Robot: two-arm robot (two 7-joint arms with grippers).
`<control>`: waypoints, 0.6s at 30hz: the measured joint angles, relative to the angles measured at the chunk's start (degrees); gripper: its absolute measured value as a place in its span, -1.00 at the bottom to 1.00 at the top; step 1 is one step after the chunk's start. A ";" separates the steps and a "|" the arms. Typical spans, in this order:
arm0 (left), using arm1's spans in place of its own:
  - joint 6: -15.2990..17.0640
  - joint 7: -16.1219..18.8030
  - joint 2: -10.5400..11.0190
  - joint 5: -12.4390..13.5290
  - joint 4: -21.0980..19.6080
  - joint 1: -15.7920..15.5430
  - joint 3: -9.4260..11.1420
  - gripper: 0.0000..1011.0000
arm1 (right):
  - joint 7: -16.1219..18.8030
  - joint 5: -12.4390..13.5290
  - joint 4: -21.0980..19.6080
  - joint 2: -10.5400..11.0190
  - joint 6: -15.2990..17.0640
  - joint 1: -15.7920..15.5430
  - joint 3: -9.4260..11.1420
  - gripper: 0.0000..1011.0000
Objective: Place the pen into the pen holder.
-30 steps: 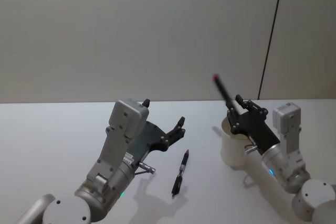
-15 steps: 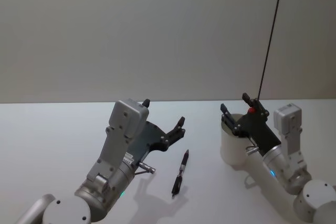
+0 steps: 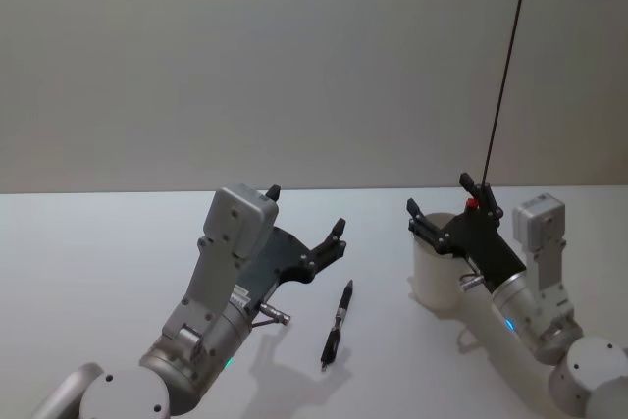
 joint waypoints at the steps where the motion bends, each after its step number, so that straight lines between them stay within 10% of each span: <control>1: 0.00 0.00 0.00 0.00 0.00 0.00 0.00 0.99 | 0.11 0.09 -0.02 -0.02 0.00 0.00 0.10 0.98; 11: 0.00 0.00 0.00 0.00 0.00 0.00 0.00 0.99 | 1.72 2.15 -2.21 -0.35 0.41 0.27 1.98 0.98; 18: 0.00 0.00 0.00 0.00 0.00 0.00 0.00 0.99 | 1.69 3.24 -14.63 0.12 6.36 -4.50 3.00 0.98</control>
